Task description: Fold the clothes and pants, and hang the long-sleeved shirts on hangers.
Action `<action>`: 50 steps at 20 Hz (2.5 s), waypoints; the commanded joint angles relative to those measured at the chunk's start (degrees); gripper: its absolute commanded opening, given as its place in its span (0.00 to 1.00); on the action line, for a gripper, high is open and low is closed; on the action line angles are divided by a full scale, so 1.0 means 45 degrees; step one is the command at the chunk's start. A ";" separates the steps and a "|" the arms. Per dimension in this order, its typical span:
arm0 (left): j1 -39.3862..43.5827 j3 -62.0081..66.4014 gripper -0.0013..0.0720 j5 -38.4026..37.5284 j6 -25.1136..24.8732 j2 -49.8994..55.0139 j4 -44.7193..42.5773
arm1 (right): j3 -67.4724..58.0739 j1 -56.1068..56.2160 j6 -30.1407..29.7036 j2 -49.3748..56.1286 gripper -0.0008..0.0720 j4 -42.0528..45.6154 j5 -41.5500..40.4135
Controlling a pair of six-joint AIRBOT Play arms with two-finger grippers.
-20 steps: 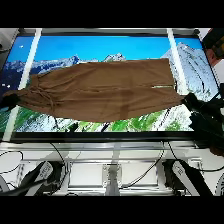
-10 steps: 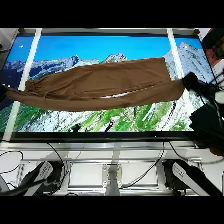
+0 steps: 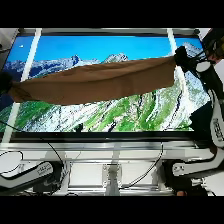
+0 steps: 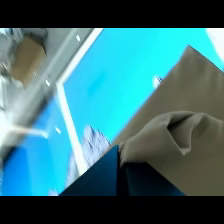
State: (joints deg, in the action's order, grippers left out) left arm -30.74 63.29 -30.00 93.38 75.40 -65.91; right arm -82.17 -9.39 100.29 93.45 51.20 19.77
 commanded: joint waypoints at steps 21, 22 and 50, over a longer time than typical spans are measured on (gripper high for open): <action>-0.0219 0.1064 0.97 -0.0291 -0.1190 0.0821 0.0015 | -0.6178 0.0175 -0.3215 0.3293 0.96 0.1151 0.3536; -0.0520 0.1054 0.97 -0.1593 -0.1190 0.0865 -0.0369 | -0.6178 0.0180 -0.3215 0.3293 0.96 0.1389 0.3973; -0.1209 0.1064 0.07 -0.0792 -0.6960 0.5362 0.7708 | -0.6207 0.0865 -0.4226 0.3128 0.82 0.0889 0.8767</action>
State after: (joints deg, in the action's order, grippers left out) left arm -36.73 68.05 -35.86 65.60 99.39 -32.93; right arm -110.00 -6.74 86.24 107.94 55.40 54.30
